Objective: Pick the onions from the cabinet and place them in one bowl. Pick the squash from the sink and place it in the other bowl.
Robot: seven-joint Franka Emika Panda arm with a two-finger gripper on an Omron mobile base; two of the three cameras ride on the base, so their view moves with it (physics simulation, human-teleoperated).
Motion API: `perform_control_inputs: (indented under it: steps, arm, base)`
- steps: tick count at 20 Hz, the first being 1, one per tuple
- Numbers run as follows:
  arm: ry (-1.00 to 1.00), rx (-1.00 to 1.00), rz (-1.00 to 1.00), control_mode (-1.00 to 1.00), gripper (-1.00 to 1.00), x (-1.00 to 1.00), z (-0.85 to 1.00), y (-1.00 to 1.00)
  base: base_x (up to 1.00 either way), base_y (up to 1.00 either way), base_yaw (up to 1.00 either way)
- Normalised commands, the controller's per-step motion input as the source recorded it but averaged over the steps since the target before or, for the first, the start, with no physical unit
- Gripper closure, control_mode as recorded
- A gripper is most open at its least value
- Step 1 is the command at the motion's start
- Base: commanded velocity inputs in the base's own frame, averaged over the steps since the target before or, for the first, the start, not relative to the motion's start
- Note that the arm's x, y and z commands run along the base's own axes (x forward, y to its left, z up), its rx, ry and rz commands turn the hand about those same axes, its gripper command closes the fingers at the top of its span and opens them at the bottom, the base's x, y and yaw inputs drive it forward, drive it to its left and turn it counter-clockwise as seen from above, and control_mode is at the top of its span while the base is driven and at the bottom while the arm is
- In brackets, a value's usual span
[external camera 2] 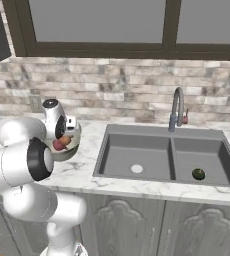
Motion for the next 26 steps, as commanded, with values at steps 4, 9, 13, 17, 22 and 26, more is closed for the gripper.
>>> perform_control_inputs:
  steps: [4, 9, 13, 17, 22, 26]
  arm:
    - [0.04, 0.00, -0.02, -1.00, -1.00, -0.11, 0.26, 0.00]
    - [0.07, 0.00, -0.07, -1.00, -1.00, -0.20, 0.41, 0.04]
    - [0.15, 0.02, -0.13, -1.00, -1.00, -0.49, 0.25, -0.03]
    - [0.05, 0.05, -0.22, -1.00, -1.00, -0.67, 0.02, -0.01]
    - [-0.06, 0.08, -0.33, -1.00, -1.00, -0.56, 0.00, 0.00]
    - [0.01, 0.06, -0.25, -1.00, -1.00, -0.16, 0.22, -0.40]
  base:
    - [0.00, 0.00, 0.00]
    - [0.00, 0.00, 0.00]
    - [0.00, 0.00, 0.00]
    - [0.00, 0.00, 0.00]
    - [0.00, 0.00, 0.00]
    - [0.00, 0.00, 0.00]
